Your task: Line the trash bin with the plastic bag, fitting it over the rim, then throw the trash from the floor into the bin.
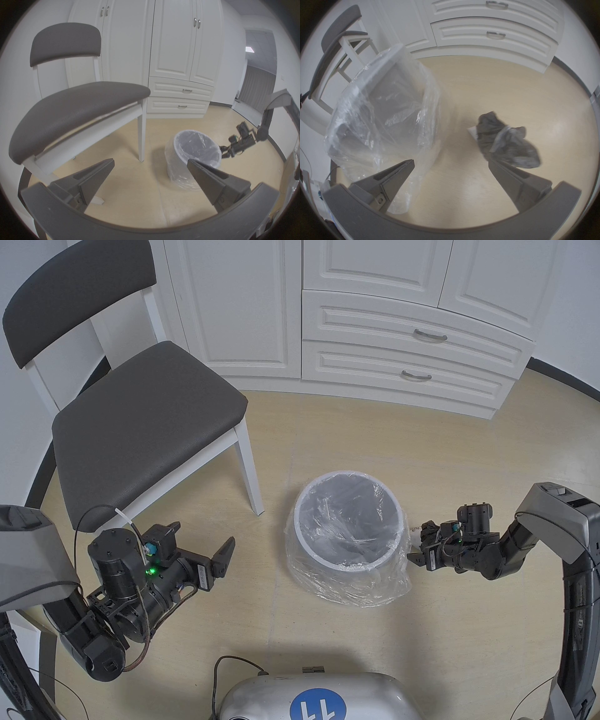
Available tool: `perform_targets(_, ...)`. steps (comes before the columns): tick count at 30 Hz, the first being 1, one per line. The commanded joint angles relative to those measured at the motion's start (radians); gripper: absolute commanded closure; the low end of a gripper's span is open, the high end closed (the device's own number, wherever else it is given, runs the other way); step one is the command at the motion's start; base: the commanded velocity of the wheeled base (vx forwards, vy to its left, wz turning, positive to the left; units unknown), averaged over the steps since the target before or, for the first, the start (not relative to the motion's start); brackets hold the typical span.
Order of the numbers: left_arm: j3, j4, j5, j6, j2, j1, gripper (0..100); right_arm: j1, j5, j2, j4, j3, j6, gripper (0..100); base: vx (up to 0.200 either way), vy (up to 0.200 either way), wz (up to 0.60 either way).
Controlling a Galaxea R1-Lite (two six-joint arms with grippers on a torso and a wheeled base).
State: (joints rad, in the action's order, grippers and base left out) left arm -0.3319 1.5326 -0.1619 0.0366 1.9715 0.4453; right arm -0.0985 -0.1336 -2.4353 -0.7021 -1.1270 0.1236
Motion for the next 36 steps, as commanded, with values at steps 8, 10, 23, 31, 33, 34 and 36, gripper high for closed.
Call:
perform_targets(8, -0.085, 0.001, 0.001, -0.018, 0.236, 0.058, 0, -0.05, 0.095, 0.248, -0.002, 0.147, 0.047, 0, 0.0, 0.0, 0.0)
perform_targets(10, -0.114, 0.001, -0.001, -0.021, 0.253, 0.069, 0, -0.05, 0.106, 0.272, -0.002, 0.161, 0.053, 0, 0.0, 0.0, 0.0)
perform_targets(23, -0.288, -0.002, 0.004, -0.024, 0.454, 0.056, 0, -0.013, 0.143, 0.435, -0.071, 0.263, 0.085, 0, 0.0, 0.0, 0.0)
perform_targets(31, -0.487, -0.022, 0.01, -0.02, 0.599, 0.036, 0, 0.005, 0.144, 0.481, -0.088, 0.279, 0.093, 0, 0.0, 0.0, 0.0)
perform_targets(33, -0.532, -0.034, 0.012, -0.018, 0.621, 0.027, 0, 0.005, 0.149, 0.479, -0.089, 0.277, 0.093, 0, 0.0, 0.0, 0.0)
perform_targets(34, -0.634, -0.084, 0.013, -0.018, 0.659, 0.006, 0, 0.011, 0.169, 0.473, -0.102, 0.273, 0.093, 0, 0.0, 0.0, 0.0)
perform_targets(36, -0.74, -0.155, 0.013, -0.02, 0.693, -0.014, 0, 0.013, 0.18, 0.472, -0.119, 0.273, 0.094, 0, 0.0, 0.0, 0.0)
